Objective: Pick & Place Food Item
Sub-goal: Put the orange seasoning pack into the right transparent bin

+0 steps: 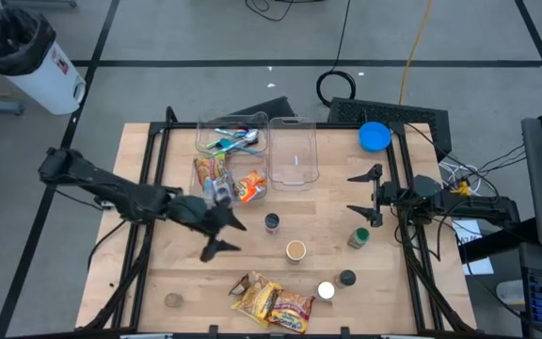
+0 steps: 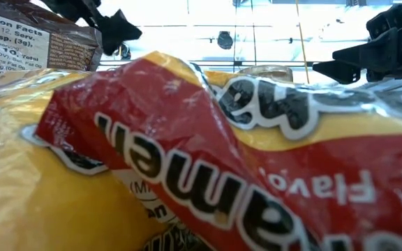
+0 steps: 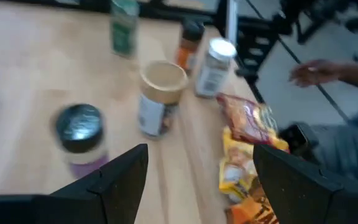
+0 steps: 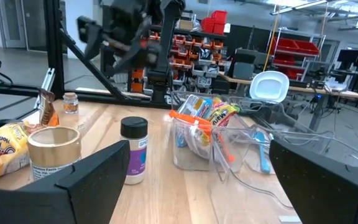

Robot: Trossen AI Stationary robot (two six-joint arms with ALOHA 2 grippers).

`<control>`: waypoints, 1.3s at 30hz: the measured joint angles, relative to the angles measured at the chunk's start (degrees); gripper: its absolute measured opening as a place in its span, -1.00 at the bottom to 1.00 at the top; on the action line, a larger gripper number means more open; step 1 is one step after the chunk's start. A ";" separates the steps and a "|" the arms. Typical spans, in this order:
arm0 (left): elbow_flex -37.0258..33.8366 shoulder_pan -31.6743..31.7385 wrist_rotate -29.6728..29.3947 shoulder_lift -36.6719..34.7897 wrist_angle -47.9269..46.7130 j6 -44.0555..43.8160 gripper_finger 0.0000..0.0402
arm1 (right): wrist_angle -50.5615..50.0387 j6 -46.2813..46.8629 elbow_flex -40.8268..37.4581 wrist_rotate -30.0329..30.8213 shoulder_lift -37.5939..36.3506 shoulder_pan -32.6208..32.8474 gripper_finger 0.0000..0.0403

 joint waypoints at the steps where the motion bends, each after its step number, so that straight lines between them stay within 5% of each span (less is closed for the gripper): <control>1: 0.35 0.31 1.87 2.10 0.08 0.09 0.49 | 0.00 0.01 -0.01 0.00 0.00 0.00 0.89; 16: 7.61 2.13 23.89 26.14 8.10 4.14 0.49 | -0.03 0.04 -0.01 0.00 0.02 0.00 0.89; 21: 8.41 2.21 24.79 29.59 8.88 4.40 0.49 | -0.01 0.07 -0.01 0.00 0.02 0.02 0.89; 33: 8.33 5.93 25.28 21.26 2.07 1.05 0.49 | 0.00 0.07 -0.01 0.00 0.02 0.02 0.89; 39: 8.35 1.14 24.56 15.05 -5.06 -0.58 0.49 | -0.03 0.07 0.00 0.00 0.01 0.02 0.89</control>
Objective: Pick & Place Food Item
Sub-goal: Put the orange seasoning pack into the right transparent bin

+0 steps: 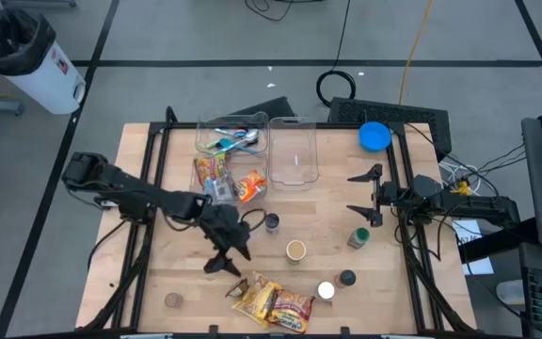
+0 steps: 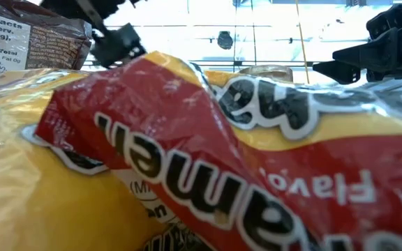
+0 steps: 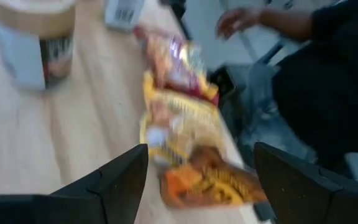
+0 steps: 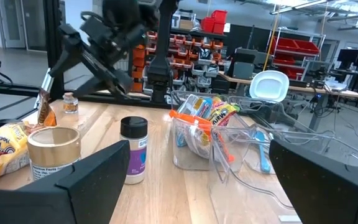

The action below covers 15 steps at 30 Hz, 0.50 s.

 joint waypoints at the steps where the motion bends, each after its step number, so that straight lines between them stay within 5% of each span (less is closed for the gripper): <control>1: 0.00 -1.23 -2.10 -0.43 -1.67 -0.78 0.49 | 0.00 -0.01 -0.01 -0.01 0.01 0.00 0.89; 6: 0.00 -6.99 -9.98 -0.40 -6.35 -7.52 0.49 | 0.04 0.01 -0.01 -0.01 0.01 0.00 0.89; 15: -0.02 -12.09 -11.83 0.16 -4.70 -15.12 0.49 | 0.02 0.01 -0.01 0.00 0.01 0.00 0.89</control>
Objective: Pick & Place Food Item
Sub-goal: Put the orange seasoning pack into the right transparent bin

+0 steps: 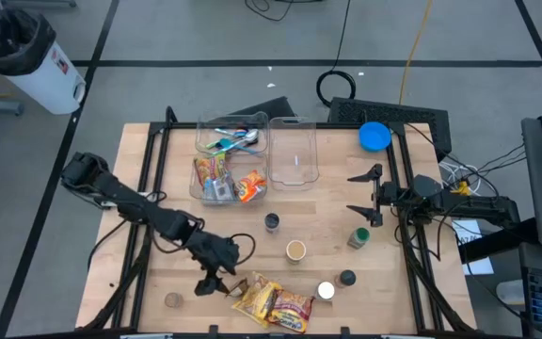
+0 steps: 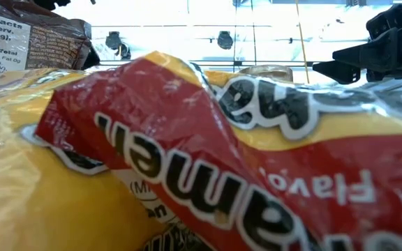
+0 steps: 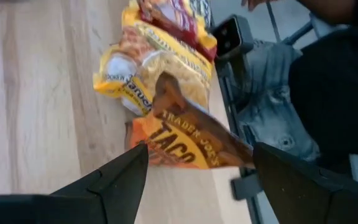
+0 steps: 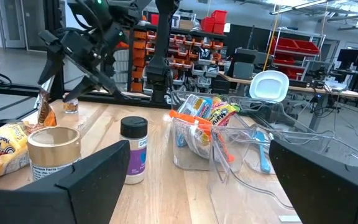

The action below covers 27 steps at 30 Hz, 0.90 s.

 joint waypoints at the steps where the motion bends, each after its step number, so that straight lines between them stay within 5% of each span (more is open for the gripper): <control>1: 0.00 -0.39 -0.36 0.00 0.66 -0.61 0.49 | 0.02 0.00 0.01 0.00 0.00 0.00 0.89; 20: 0.00 -3.63 -14.94 0.13 -3.39 -14.93 0.49 | 0.02 0.00 0.01 0.00 0.00 0.00 0.89; 27: 0.00 -3.74 -15.11 0.13 -4.18 -15.39 0.36 | 0.02 0.00 0.01 -0.02 0.00 0.00 0.89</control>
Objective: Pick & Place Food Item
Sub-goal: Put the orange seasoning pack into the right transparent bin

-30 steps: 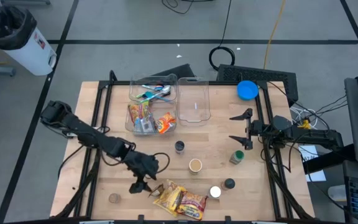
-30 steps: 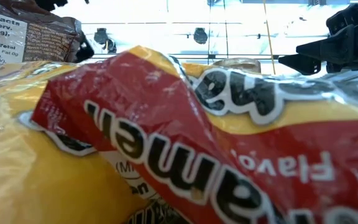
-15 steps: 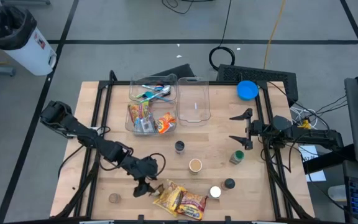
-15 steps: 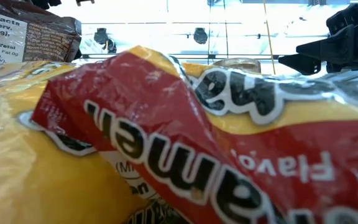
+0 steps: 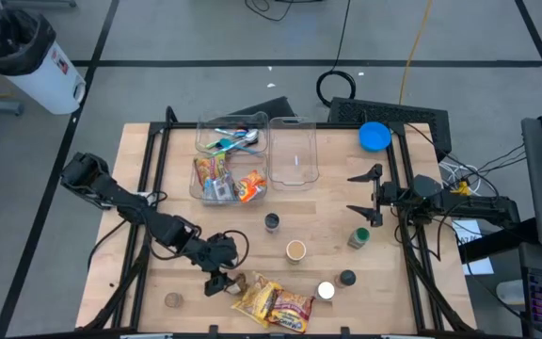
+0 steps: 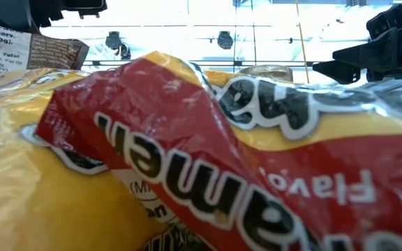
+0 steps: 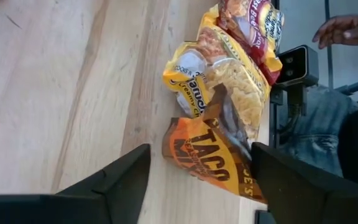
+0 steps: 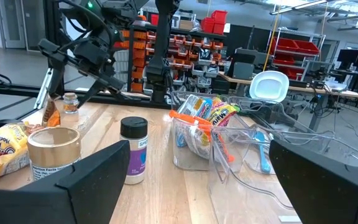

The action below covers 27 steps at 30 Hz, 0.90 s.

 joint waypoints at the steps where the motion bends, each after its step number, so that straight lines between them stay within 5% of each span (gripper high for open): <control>1: 0.00 0.03 0.11 0.00 -0.02 0.00 0.30 | 0.00 0.00 -0.01 0.02 0.00 0.00 0.89; 13: 0.00 0.83 1.38 -0.99 -0.38 3.98 -0.92 | 0.00 0.00 0.00 0.02 0.00 0.00 0.89; 20: 0.00 3.25 -1.40 -9.25 -2.38 12.38 -0.98 | 0.00 -0.10 0.01 0.02 0.00 -0.02 0.89; 27: 0.00 10.58 -5.53 -17.05 -1.89 24.07 -0.98 | 0.88 -18.22 0.01 1.44 0.02 -0.09 0.89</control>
